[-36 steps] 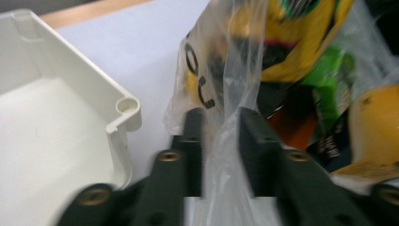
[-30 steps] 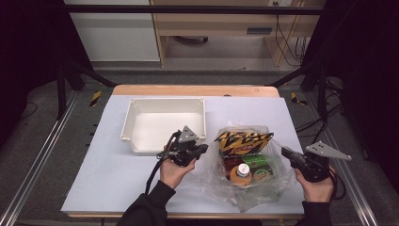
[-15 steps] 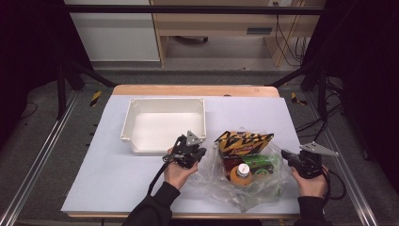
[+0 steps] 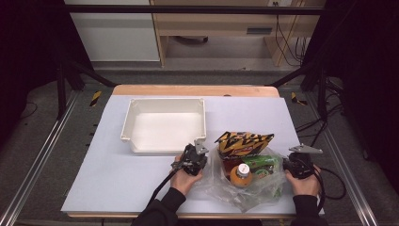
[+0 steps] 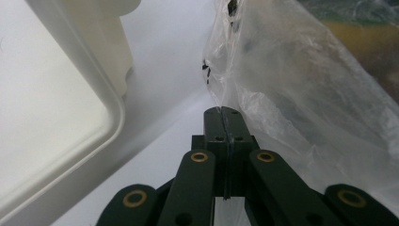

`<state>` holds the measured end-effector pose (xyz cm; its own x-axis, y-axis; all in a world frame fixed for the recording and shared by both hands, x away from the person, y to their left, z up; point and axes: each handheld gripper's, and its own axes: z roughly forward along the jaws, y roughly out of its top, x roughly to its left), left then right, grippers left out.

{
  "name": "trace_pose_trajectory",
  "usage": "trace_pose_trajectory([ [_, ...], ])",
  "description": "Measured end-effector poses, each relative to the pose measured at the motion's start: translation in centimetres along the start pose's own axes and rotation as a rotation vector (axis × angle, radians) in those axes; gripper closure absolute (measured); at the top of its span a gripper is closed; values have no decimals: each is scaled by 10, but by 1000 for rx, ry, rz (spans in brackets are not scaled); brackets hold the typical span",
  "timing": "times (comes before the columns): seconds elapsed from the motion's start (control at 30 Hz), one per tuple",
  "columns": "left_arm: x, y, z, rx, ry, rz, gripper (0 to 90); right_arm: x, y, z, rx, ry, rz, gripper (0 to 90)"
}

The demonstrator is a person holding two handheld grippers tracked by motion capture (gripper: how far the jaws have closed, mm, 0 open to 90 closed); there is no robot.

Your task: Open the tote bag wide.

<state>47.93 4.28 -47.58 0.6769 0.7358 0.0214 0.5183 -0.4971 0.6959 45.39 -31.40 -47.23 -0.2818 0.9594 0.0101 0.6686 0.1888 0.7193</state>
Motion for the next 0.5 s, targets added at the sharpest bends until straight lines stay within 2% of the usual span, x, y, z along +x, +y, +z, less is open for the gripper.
trace_pose_trajectory([
  [0.1, 0, 0, -1, -7, -8, -7, 900, 0, -2, 3, 44, -2, -1, 863],
  [0.13, 1, -1, -2, -17, -20, -10, 900, -1, -2, 3, 37, -2, -9, 859],
  [0.17, 2, -1, -3, -25, -36, -16, 900, -1, -3, 3, 30, 2, 0, 853],
  [0.2, 3, -1, -5, -36, -35, -27, 897, -1, -4, 3, 25, 8, 11, 840],
  [0.23, 6, -1, -9, -57, -40, -42, 862, -3, -5, 1, 23, 16, 14, 815],
  [0.3, 8, 0, -18, -98, -58, -60, 768, -6, -6, -5, -24, 9, 17, 732],
  [0.37, 11, 2, -31, -147, -67, -68, 675, -9, -6, -14, -82, 38, 49, 681],
  [0.43, 14, 3, -45, -194, -74, -81, 592, -11, -6, -27, -158, 69, 72, 587],
  [0.5, 17, 4, -60, -237, -79, -87, 531, -11, -5, -41, -217, 89, 75, 512],
])
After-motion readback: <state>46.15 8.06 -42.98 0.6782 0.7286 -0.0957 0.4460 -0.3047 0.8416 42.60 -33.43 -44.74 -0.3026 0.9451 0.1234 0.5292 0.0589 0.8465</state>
